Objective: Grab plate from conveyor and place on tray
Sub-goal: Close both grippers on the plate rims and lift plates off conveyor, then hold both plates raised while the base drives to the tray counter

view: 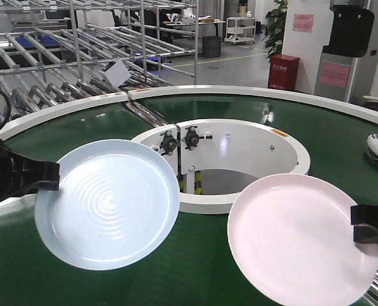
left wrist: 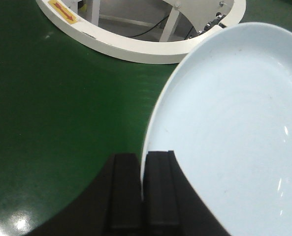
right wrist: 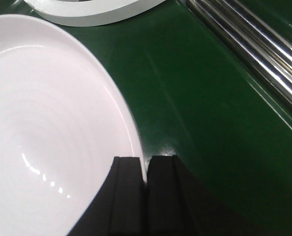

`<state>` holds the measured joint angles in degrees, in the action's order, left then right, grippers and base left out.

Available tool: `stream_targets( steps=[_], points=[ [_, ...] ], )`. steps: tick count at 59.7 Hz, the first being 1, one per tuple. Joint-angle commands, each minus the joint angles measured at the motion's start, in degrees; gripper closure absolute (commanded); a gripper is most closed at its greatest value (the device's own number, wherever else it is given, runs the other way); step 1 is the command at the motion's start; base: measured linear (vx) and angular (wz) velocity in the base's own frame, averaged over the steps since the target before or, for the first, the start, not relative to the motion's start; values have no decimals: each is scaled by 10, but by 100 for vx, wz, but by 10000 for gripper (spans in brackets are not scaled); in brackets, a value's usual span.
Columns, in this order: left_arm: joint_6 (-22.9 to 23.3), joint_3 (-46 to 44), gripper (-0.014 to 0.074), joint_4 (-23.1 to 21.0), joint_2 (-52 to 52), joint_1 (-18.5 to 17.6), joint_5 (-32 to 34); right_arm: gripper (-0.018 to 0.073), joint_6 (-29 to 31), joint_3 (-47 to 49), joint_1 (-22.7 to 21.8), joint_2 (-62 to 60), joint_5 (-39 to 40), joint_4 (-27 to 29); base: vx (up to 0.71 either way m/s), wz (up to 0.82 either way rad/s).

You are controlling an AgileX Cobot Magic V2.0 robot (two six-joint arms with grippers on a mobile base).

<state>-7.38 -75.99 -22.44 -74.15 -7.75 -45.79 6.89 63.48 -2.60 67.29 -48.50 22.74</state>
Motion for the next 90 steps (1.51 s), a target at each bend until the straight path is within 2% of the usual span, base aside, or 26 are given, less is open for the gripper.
stream_targets(
  steps=[1,26,90],
  points=[
    [6,-6,602,-26,41,-3,37,572,13,0,0,-42,45,25,0,0],
    [6,70,602,-39,119,-3,74,572,13,-1,0,-82,42,29,0,0],
    [5,70,602,-39,123,-3,64,572,13,-1,0,-82,33,29,0,0]
  ],
)
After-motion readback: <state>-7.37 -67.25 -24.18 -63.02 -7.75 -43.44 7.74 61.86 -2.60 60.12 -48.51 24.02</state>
